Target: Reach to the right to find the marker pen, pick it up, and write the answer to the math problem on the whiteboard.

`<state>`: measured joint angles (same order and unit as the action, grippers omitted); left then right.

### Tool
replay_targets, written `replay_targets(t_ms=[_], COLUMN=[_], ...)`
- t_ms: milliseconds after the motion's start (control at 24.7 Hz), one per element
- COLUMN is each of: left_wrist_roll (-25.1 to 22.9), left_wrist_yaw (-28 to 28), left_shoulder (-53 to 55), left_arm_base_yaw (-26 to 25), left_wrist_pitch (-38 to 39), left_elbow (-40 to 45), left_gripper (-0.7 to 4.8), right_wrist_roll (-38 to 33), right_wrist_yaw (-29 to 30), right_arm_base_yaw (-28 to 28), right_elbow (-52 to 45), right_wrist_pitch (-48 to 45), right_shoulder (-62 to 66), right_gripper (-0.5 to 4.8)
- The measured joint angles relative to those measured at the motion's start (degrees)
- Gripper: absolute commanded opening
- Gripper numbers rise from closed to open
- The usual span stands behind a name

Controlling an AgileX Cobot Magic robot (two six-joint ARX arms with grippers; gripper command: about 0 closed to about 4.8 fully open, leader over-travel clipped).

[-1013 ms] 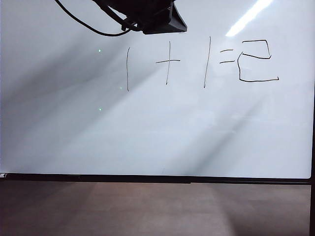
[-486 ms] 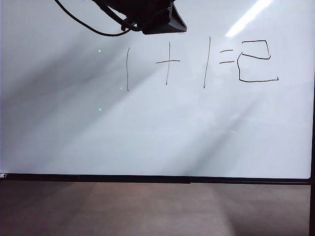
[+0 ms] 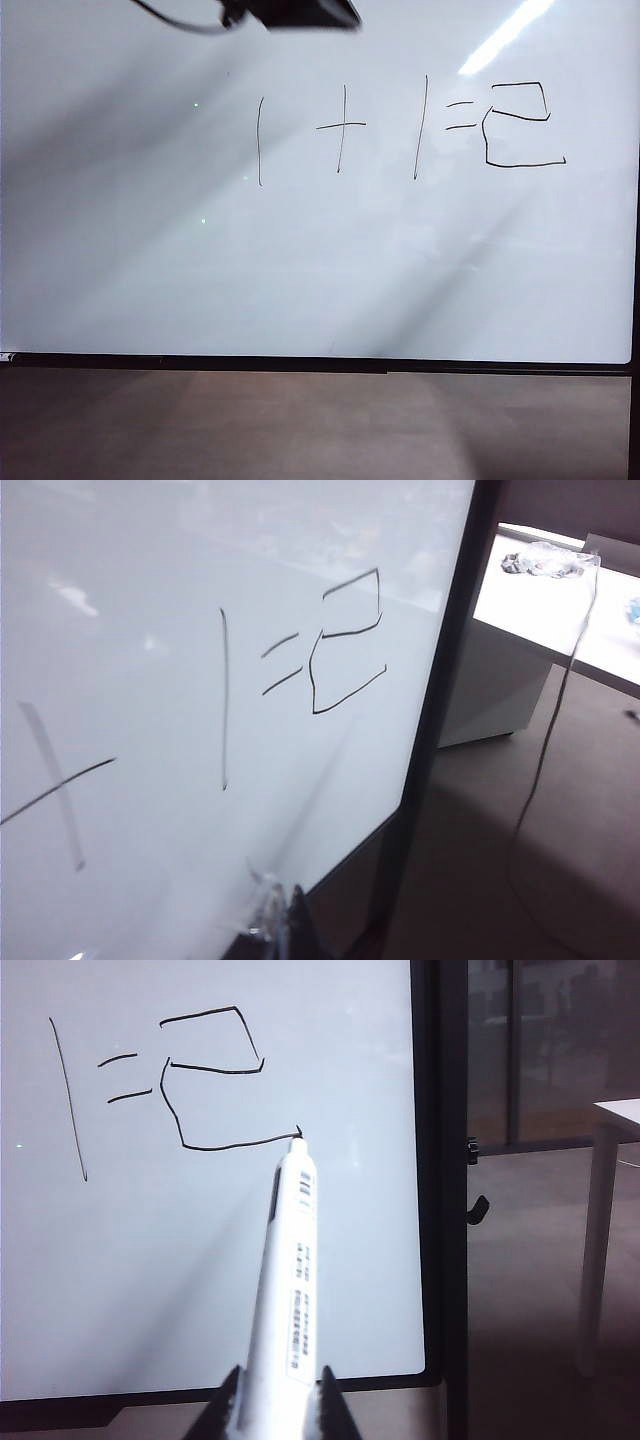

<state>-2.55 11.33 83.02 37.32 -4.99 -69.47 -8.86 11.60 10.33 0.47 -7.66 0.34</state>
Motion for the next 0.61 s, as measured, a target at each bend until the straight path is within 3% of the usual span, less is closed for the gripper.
replay_targets(t_ms=[243,365,527,608], left_wrist_roll=[-0.13,-3.3,-7.15,-7.78], left_wrist_yaw=[-0.04,-0.04,-0.55,-2.05], left_shoulder=[-11.39,-19.96,-31.61,-37.09], left_arm_base_yaw=[-0.04,-2.08,-10.67,-17.7], left_wrist_pitch=[11.26,15.69,21.31,22.38], left_elbow=[0.0,0.0,-0.26,0.96], left_gripper=[-0.04,-0.05,-0.05,-0.05], right_wrist_roll=[0.0,-0.02,-0.02,-0.02], right_wrist_yaw=[0.02,0.0,0.02,0.02], right_arm_base_yaw=[0.0,0.0,0.0,0.0], right_elbow=[0.0,0.0,0.0,0.0], right_wrist_pitch=[0.0,0.02,-0.02,-0.02], right_shoulder=[0.0,0.0,0.0,0.0], right_gripper=[-0.01,-0.01,-0.01,-0.01])
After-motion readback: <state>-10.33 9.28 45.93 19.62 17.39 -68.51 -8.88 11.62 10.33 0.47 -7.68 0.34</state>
